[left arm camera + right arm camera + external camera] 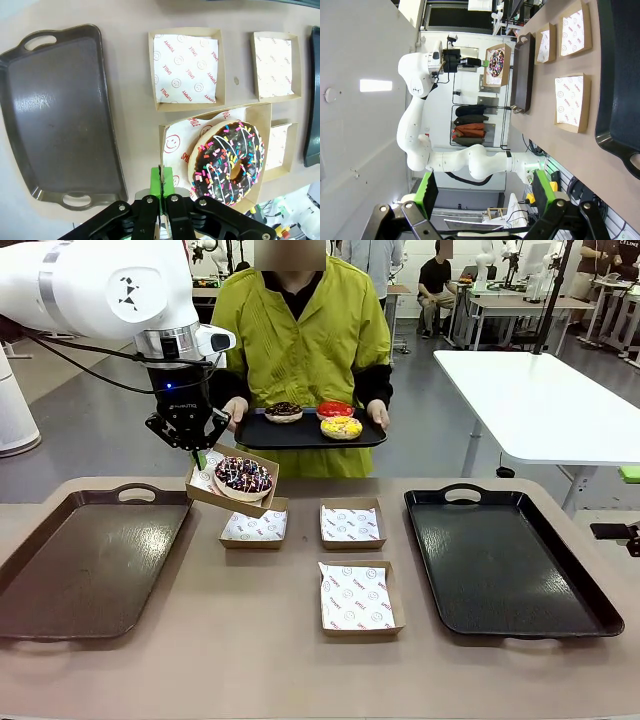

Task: Individually package the donuts and arrange them on the tray.
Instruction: Place the picked Paper togo box on the Handle tray while simultaneously picking up another Paper togo box from the table with the other hand.

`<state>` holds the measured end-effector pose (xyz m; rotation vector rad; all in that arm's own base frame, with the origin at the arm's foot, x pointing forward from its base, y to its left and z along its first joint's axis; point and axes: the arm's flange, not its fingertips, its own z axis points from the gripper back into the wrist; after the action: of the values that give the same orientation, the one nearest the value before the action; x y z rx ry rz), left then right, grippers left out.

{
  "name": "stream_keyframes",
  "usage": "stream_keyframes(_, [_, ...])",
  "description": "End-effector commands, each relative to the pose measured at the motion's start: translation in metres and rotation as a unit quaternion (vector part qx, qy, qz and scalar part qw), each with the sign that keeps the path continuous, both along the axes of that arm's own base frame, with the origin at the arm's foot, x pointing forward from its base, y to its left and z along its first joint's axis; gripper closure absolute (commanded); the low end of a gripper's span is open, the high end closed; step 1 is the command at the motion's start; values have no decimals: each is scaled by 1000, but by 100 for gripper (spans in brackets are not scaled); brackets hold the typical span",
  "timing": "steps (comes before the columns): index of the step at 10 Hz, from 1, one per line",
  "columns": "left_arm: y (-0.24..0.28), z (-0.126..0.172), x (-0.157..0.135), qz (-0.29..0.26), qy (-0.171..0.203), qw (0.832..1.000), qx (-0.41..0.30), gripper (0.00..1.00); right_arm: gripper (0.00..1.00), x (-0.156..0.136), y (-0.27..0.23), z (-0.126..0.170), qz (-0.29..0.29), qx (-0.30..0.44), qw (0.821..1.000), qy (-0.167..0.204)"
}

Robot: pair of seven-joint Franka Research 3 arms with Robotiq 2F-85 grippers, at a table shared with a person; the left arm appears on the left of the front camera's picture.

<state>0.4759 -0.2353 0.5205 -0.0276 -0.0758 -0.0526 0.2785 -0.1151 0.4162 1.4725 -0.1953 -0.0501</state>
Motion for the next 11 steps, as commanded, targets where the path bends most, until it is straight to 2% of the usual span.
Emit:
stream_keyframes(1, [2, 1, -5, 6, -4, 1000, 1, 100, 0, 0, 0, 0, 0, 0, 1000, 0])
stream_keyframes(2, [0, 0, 0, 0, 0, 1000, 0, 99, 0, 6, 19, 14, -11, -31, 999, -9])
stream_keyframes(3, [14, 17, -16, -16, -17, 1000, -1, 99, 0, 15, 37, 29, -7, -79, 997, -8])
stream_keyframes(4, [36, 35, -32, -31, -35, 999, -5, 99, 0, 29, 55, 41, -6, -127, 992, 24])
stream_keyframes(6, [83, 46, -61, -9, -48, 999, -8, 99, 0, 52, 104, 67, 3, -183, 982, 51])
stream_keyframes(8, [125, 29, -87, 9, -37, 999, 4, 99, 0, 74, 167, 71, 0, -267, 961, 64])
stream_keyframes(11, [182, -6, -106, 45, 3, 999, 22, 99, 0, 92, 255, 46, 13, -366, 928, 73])
